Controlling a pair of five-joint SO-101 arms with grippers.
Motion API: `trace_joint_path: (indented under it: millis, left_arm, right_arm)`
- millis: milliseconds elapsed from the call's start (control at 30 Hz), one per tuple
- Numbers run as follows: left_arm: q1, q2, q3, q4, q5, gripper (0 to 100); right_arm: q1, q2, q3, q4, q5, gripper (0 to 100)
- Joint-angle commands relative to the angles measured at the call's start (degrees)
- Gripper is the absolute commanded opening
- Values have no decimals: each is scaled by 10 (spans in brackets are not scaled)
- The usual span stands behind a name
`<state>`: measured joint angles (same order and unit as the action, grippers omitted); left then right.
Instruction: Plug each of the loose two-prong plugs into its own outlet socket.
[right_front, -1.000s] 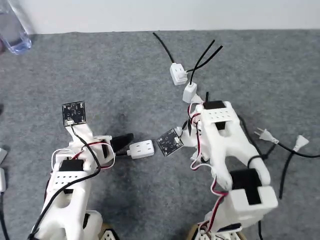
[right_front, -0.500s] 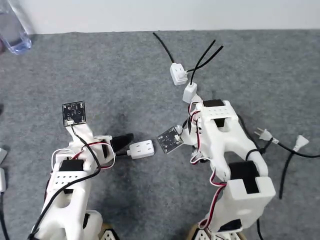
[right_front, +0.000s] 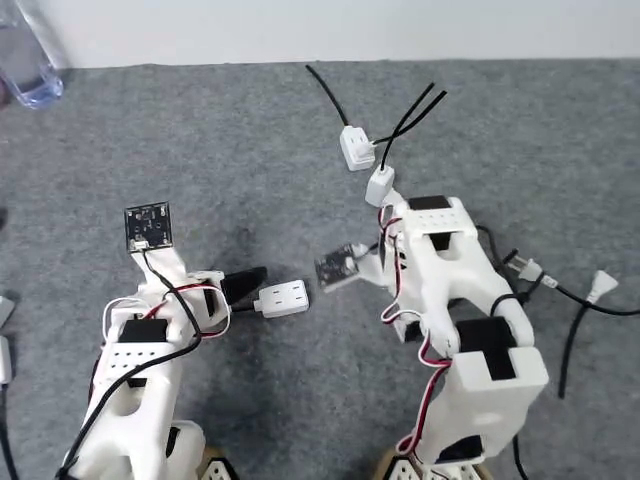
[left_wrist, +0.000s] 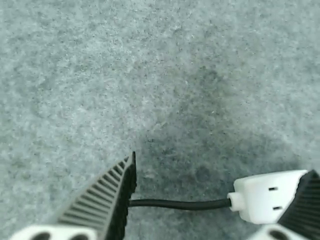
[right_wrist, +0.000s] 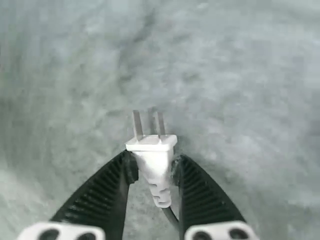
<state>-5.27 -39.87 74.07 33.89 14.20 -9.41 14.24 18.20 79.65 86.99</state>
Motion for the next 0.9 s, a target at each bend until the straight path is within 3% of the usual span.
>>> trace_joint_path:
  millis: [0, 200, 367, 567, 767, 867]
  left_arm:
    - [1, 1, -21, -11, 4, 457]
    - [1, 1, -21, -11, 4, 457]
    - [2, 1, -21, -11, 4, 457]
    - [2, 1, -21, -11, 4, 457]
    - [2, 1, -21, -11, 4, 457]
    - [2, 1, -20, -11, 4, 457]
  right_arm:
    - [-10, -3, -25, -27, -111, 9]
    - [-14, -2, -25, -95, -225, 9]
    - [-10, -2, -25, -124, -272, 9]
    - [-15, -11, -28, -82, -251, 24]
    - [-10, -54, -25, -65, -220, 225]
    - [-10, -58, -21, -65, -187, 205]
